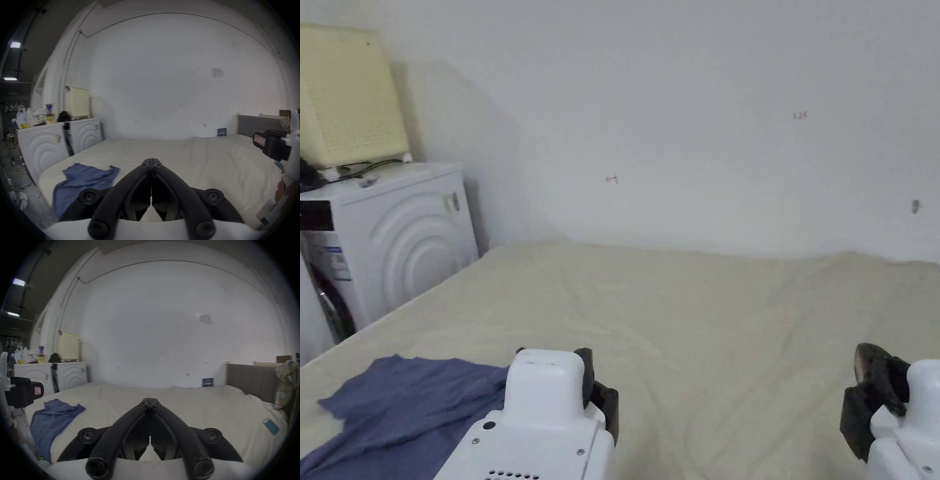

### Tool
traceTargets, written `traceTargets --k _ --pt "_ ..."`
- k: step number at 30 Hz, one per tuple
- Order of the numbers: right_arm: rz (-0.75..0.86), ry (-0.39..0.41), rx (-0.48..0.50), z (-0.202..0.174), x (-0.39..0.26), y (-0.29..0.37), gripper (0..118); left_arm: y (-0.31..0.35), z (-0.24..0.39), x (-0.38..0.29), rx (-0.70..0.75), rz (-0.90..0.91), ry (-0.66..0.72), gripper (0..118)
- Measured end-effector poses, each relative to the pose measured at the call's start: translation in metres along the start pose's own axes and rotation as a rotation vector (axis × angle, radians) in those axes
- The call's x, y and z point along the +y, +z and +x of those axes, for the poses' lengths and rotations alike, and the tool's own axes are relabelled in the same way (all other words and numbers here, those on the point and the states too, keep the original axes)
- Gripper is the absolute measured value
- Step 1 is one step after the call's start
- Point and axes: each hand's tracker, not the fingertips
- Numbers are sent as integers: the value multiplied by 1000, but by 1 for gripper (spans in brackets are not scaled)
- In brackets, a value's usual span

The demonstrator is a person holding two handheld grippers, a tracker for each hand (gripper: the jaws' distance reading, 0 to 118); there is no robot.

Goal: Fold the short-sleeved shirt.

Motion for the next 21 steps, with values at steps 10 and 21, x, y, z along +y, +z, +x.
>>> traceTargets --k 10,21 --pt "-66 35 456 -153 -21 -18 0 56 -126 -16 407 -80 21 0" --pt "-175 69 638 -221 -50 -18 0 47 -160 -49 420 -166 82 0"
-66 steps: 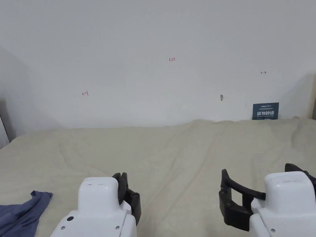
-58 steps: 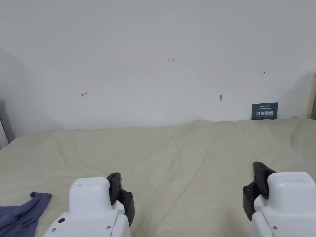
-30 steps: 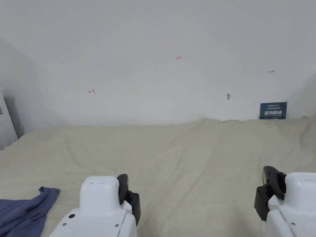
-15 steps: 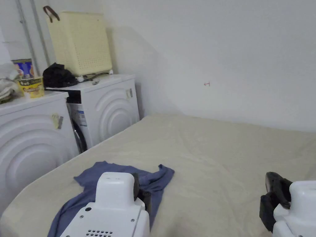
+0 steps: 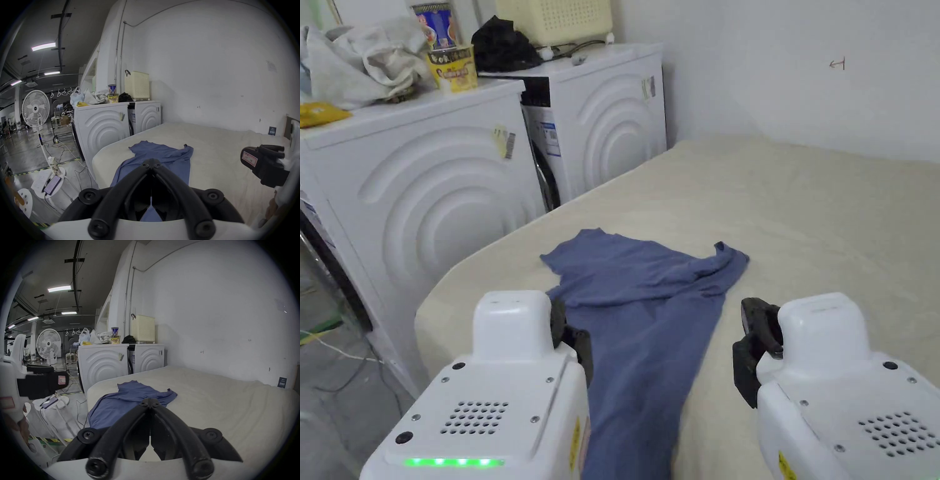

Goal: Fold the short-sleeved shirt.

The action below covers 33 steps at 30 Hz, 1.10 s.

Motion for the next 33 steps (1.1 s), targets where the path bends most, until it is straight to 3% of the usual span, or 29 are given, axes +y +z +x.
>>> traceTargets --k 9,18,19,20,21,22,23,26,33 --pt "-98 -10 -9 8 -23 -44 0 -87 13 -38 -97 -172 -44 0" --pt "-198 -23 -38 31 -45 -79 0 -228 26 -71 -249 -461 48 0" --pt "-210 -21 -38 34 -47 -81 0 -239 28 -72 -241 -492 48 4" --pt "-220 -21 -39 36 -48 -82 0 -246 30 -72 -231 -501 34 22" --pt "-226 -23 -45 39 -50 -83 0 -257 28 -76 -237 -491 42 70" --pt "-230 -25 -50 41 -51 -83 0 -262 27 -74 -244 -495 50 101" --pt "-234 -27 -54 43 -52 -82 0 -265 27 -73 -258 -505 54 118" --pt "-244 -34 -67 48 -54 -82 0 -267 30 -69 -311 -512 61 117" --pt "-267 -45 -79 56 -57 -81 0 -306 30 -74 -230 -571 31 115"
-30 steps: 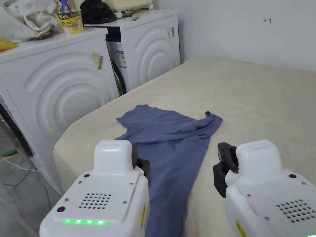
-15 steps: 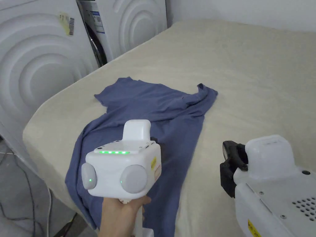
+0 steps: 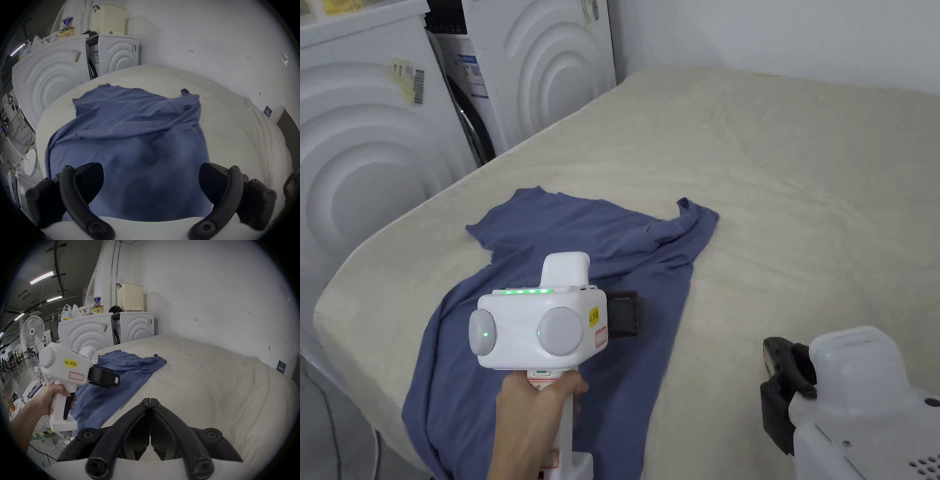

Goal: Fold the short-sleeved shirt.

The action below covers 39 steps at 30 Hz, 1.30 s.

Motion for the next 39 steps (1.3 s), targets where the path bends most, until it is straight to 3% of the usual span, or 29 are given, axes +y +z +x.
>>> traceTargets --k 1,2,3,6,8,10,12,23,31,39 --pt "-4 0 -2 1 -1 -1 0 -7 0 0 2 -21 3 109" --pt "-7 -2 -5 2 -1 -1 0 -12 1 0 8 -36 -3 95" --pt "-12 -7 -6 3 -1 -1 0 -15 5 -3 25 -59 -8 68" --pt "-22 -24 -6 8 -3 -2 0 -14 14 -12 47 -37 -17 61" --pt "-26 -29 -7 11 -5 -2 0 -14 11 -8 45 -18 -24 45" --pt "-39 -35 -14 13 -7 -3 0 -13 11 -8 47 -12 11 7" --pt "-46 -49 -15 17 -8 -2 0 -13 2 -8 34 -35 77 6" --pt "-16 -99 -64 43 0 23 0 21 4 7 49 24 34 3" --pt "44 -146 -128 66 6 67 0 87 12 23 33 112 29 3" --pt "123 -209 -212 96 8 122 0 192 67 59 -23 318 -60 3"
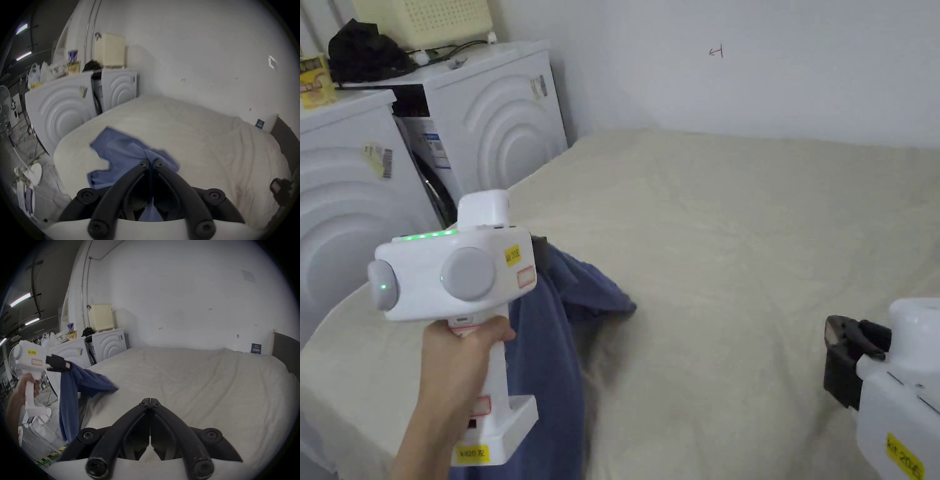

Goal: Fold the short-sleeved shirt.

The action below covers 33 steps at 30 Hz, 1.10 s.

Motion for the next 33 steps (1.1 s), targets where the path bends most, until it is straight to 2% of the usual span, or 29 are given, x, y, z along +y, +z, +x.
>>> traceTargets --k 3,8,13,17,22,27,30,33 --pt "29 -31 -44 20 6 19 0 18 28 31 -45 69 -62 3" --pt "86 -65 -139 57 15 53 0 55 105 64 -208 154 -157 3" --pt "151 -119 -266 103 22 96 0 88 198 75 -492 225 -228 3" --pt "179 -132 -362 134 24 131 0 106 271 51 -709 219 -301 3" --pt "201 -147 -468 172 18 173 0 86 354 -27 -883 17 -334 3" --pt "130 -200 -540 204 -8 185 0 32 416 -140 -863 -284 -383 3" --pt "72 -230 -552 218 -23 185 0 12 431 -203 -893 -503 -355 3" --pt "52 -253 -561 228 -31 184 0 11 431 -232 -870 -490 -400 3"
